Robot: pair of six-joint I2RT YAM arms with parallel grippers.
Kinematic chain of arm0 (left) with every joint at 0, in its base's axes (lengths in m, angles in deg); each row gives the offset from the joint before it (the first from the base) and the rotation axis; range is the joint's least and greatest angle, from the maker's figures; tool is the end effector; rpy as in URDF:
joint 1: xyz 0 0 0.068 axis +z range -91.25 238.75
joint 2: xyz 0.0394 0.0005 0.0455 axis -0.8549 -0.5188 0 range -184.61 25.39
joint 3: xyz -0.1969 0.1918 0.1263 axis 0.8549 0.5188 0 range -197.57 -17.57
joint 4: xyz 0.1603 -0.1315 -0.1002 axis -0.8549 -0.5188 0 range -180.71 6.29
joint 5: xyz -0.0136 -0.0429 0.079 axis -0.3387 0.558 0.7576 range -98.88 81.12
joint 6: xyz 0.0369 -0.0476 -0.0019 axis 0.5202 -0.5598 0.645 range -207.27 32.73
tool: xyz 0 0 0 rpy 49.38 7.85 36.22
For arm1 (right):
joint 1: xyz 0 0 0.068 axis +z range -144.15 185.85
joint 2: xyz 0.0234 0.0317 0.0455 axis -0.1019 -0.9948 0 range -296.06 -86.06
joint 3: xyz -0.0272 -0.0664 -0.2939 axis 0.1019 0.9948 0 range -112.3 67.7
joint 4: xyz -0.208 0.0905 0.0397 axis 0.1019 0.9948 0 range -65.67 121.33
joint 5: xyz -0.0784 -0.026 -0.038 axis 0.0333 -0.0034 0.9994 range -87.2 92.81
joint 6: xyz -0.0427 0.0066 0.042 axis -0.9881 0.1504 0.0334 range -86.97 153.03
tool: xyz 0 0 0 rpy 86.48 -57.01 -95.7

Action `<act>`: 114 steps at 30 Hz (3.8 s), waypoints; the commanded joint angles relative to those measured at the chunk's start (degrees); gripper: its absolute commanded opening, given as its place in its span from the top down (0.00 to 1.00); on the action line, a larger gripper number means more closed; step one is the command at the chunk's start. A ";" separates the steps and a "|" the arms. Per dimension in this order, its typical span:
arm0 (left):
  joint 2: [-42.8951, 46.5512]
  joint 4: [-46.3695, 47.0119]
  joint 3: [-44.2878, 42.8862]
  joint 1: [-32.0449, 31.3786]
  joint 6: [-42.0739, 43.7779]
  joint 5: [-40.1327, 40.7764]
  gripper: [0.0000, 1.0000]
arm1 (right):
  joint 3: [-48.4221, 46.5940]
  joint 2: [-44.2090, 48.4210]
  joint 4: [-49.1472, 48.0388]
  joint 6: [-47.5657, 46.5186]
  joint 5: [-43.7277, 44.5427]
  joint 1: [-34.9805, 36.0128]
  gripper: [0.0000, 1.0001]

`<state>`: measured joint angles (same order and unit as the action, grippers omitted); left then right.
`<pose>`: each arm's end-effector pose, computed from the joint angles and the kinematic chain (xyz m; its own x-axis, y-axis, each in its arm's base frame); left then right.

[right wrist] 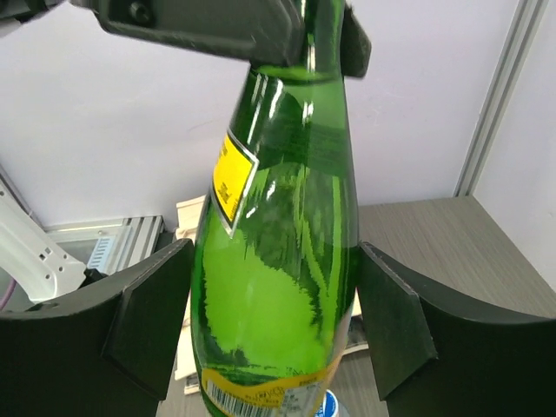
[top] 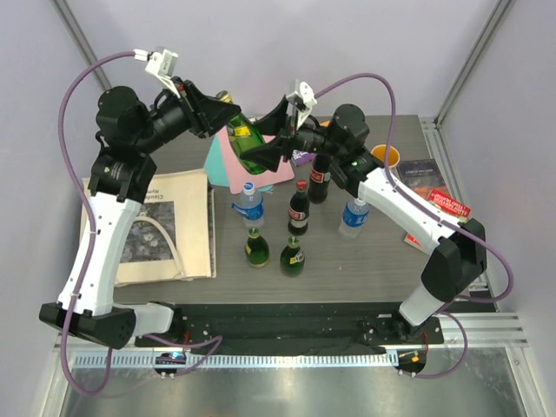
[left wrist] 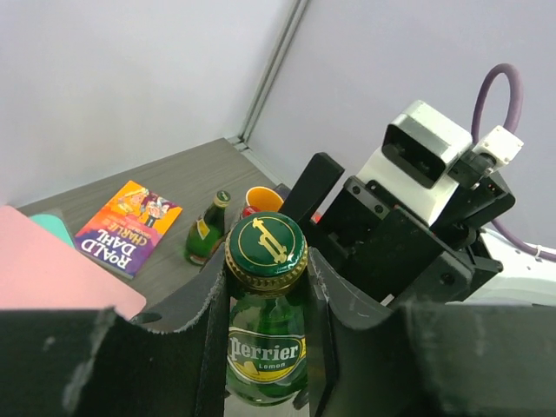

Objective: Take the beverage out of the canvas bag
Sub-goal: Place the drink at the center of the board.

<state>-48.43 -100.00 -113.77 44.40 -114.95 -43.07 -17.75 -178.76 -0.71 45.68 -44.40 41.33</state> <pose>0.2078 -0.0790 0.5441 -0.2556 -0.3311 -0.9083 0.7088 0.5748 -0.4090 0.2664 0.2302 0.4724 0.0318 0.2053 -0.9782 -0.9944 0.1053 -0.0102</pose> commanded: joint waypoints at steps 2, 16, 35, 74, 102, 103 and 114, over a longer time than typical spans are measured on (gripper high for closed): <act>1.58 5.48 -0.48 1.25 -0.26 2.12 1.00 | 0.28 6.66 -8.79 3.69 -2.11 -0.68 0.21; 5.00 3.90 1.89 1.25 4.21 1.42 1.00 | -1.56 7.10 -9.95 7.05 0.17 -4.71 0.21; 0.97 6.98 4.18 -16.84 7.73 -0.53 1.00 | -2.18 12.98 9.74 1.77 17.13 -30.46 0.20; -16.70 35.80 21.32 -51.83 29.53 27.69 1.00 | 18.74 26.79 16.07 -2.54 13.19 -36.19 0.20; -20.40 47.93 31.34 -54.91 28.21 31.82 1.00 | 22.43 26.96 14.67 -2.19 12.75 -36.28 0.20; -20.05 47.93 31.69 -54.91 28.12 31.91 1.00 | 22.61 26.88 14.49 -2.01 12.75 -36.19 0.20; -21.27 49.25 31.96 -55.44 27.95 31.91 1.00 | 23.49 26.96 13.61 -1.13 12.40 -36.19 0.20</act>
<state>-71.34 -63.66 -79.32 -10.44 -87.04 -11.90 5.68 -153.41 15.68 43.82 -31.04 5.25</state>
